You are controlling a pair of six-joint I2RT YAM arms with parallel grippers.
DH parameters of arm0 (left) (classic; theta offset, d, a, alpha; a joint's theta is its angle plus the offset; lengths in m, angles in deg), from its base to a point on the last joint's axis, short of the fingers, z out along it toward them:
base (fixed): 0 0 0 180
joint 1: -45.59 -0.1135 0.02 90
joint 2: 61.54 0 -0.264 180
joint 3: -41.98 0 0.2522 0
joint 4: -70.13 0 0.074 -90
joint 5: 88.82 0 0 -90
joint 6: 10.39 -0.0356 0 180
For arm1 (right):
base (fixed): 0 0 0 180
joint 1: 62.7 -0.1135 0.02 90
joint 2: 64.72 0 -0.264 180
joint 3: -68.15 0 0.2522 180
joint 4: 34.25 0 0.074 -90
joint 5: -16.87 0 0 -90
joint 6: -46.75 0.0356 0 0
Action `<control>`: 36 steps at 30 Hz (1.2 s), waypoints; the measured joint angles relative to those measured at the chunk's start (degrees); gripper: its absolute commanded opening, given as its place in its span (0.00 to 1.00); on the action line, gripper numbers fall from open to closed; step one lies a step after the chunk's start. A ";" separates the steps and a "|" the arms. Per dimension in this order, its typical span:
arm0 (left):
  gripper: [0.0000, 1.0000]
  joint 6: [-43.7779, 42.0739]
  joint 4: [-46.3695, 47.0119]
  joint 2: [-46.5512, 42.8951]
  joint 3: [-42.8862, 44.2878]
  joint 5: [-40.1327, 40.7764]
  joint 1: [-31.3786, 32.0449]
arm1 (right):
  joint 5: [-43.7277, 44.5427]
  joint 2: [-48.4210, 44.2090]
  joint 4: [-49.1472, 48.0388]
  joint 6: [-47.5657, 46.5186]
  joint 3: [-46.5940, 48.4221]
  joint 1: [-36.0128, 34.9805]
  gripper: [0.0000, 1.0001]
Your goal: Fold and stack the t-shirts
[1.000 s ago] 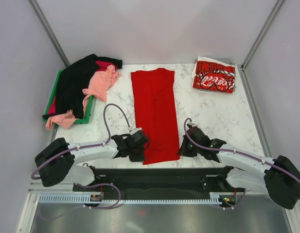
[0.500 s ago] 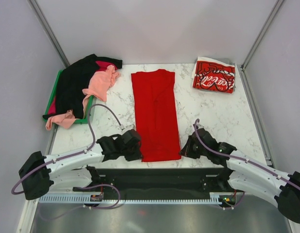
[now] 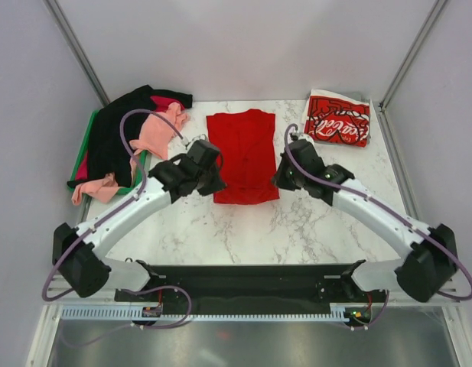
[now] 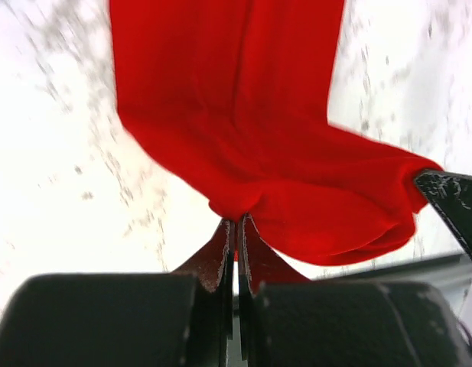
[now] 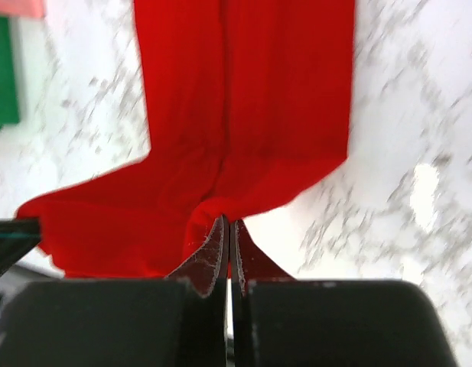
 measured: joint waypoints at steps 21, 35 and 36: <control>0.02 -14.21 0.28 36.89 25.97 -5.92 -17.64 | -4.63 37.62 -0.87 -12.94 27.10 13.14 0.00; 0.76 -17.77 -2.14 49.46 35.60 -11.76 -23.30 | -6.47 51.93 2.19 -14.60 41.07 16.83 0.71; 0.76 -17.81 -3.06 49.46 36.87 -12.07 -24.17 | -6.49 53.11 3.28 -14.99 44.57 17.40 0.71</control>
